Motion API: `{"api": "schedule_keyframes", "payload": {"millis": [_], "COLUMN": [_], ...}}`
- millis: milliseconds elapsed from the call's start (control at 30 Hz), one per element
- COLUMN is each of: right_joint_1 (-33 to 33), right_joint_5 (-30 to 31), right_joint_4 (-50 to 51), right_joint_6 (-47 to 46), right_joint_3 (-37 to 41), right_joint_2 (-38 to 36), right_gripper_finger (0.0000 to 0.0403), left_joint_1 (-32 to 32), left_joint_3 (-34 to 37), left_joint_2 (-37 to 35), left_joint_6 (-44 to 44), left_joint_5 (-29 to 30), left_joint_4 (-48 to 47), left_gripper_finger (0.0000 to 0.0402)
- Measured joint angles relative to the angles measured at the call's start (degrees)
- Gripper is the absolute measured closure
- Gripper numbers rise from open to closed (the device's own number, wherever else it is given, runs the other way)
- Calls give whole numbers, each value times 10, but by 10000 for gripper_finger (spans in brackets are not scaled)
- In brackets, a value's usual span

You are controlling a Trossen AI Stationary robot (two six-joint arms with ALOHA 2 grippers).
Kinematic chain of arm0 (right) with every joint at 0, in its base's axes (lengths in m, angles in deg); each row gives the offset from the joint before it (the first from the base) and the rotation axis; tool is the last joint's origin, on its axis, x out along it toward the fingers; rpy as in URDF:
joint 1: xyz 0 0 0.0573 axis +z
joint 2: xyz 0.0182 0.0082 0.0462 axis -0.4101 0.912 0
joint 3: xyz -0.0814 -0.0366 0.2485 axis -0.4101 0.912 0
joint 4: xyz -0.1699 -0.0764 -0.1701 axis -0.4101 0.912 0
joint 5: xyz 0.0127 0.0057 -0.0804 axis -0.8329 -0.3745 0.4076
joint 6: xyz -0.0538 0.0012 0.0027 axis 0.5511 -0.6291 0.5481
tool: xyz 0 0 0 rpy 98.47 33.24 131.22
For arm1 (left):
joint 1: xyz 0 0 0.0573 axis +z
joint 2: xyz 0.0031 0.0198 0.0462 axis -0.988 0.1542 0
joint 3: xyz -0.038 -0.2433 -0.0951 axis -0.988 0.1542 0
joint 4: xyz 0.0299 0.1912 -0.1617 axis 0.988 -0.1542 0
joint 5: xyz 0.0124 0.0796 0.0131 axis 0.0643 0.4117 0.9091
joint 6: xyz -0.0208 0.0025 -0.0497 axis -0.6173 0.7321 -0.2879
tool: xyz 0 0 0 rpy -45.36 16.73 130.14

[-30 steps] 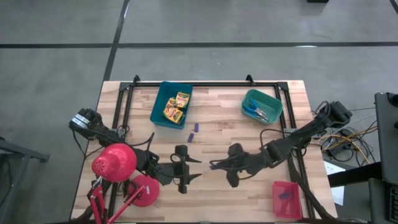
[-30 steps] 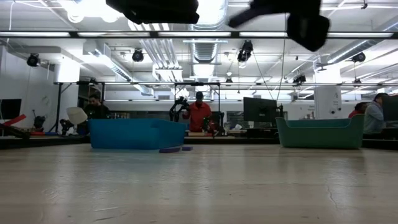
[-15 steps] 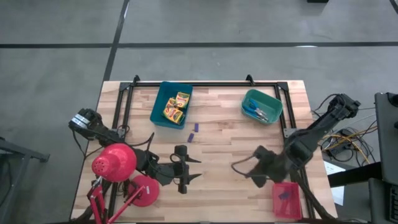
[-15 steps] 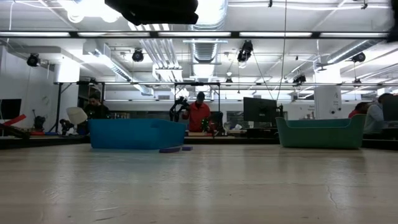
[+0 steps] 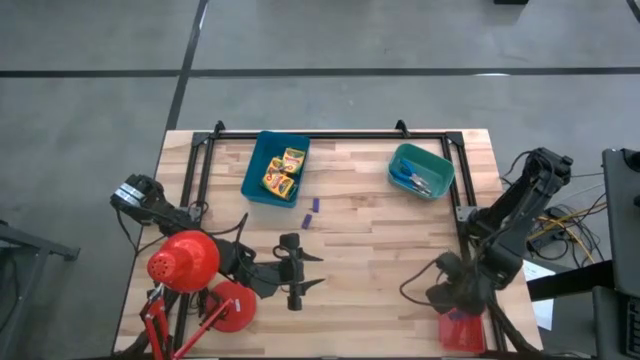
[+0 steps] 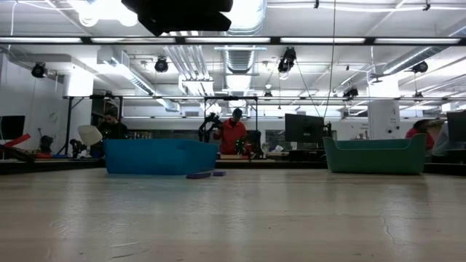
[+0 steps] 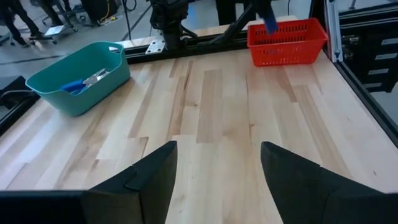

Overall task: Pick & Place School Supplies
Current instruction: Put the purple eraser into the red bin

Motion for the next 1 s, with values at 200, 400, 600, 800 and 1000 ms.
{"api": "schedule_keyframes", "payload": {"millis": [200,400,600,800,1000], "right_joint_1": [27,37,37,37,37], "right_joint_5": [-111,-121,-121,-128,-130], "right_joint_4": [26,19,14,13,10], "right_joint_6": [-58,-55,-12,7,7], "right_joint_3": [0,0,0,0,0], "right_joint_2": [19,54,106,156,176], "right_gripper_finger": [385,385,376,364,359], "left_joint_1": [0,0,1,1,1], "left_joint_3": [0,0,0,0,0], "left_joint_2": [0,0,0,0,0], "left_joint_6": [1,2,2,2,2], "left_joint_5": [0,0,0,0,0], "left_joint_4": [-4,-8,-13,-16,-16], "left_gripper_finger": [165,165,165,165,165]}}
